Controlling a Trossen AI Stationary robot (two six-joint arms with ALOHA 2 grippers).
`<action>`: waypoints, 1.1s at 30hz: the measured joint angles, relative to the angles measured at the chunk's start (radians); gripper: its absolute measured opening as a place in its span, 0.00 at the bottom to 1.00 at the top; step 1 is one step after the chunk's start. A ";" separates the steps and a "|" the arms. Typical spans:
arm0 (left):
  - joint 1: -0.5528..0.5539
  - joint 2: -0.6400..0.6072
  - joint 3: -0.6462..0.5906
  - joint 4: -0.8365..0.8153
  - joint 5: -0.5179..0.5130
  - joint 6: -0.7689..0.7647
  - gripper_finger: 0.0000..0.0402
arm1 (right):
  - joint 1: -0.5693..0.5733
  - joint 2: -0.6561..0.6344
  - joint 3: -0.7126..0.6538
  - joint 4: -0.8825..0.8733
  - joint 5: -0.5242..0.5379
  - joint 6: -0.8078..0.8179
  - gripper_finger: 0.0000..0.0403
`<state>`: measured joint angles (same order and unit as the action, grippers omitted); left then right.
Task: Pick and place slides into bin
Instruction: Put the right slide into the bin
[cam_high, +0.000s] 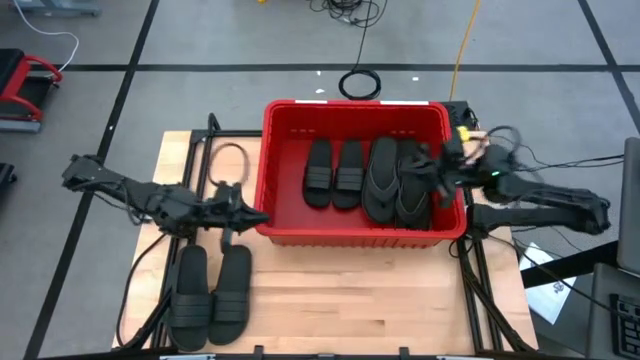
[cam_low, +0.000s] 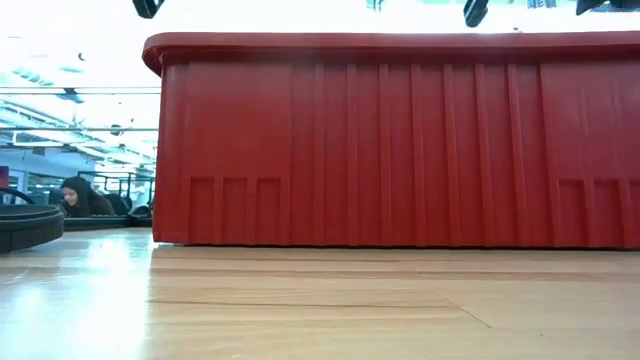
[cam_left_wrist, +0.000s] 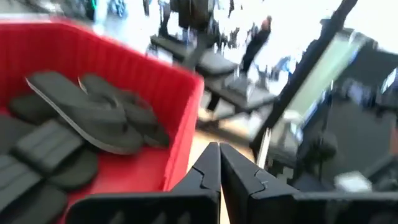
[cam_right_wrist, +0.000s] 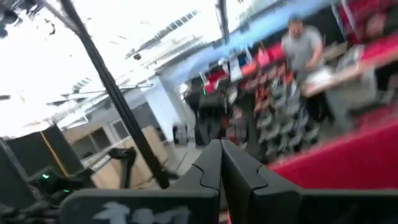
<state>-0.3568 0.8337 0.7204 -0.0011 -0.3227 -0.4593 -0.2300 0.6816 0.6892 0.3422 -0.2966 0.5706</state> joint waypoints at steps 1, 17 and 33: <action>-0.015 -0.024 -0.014 0.021 -0.030 -0.008 0.01 | 0.024 0.028 -0.025 0.037 0.013 0.032 0.00; -0.040 -0.110 -0.068 0.047 -0.238 -0.063 0.02 | 0.097 0.212 -0.049 0.235 0.008 -0.103 0.07; -0.183 -0.022 0.031 -0.067 0.032 -0.205 0.01 | 0.073 -0.013 -0.039 -0.155 -0.069 -0.277 0.01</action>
<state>-0.5402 0.8115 0.7518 -0.0682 -0.2902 -0.6646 -0.1574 0.6686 0.6506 0.1875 -0.3660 0.2932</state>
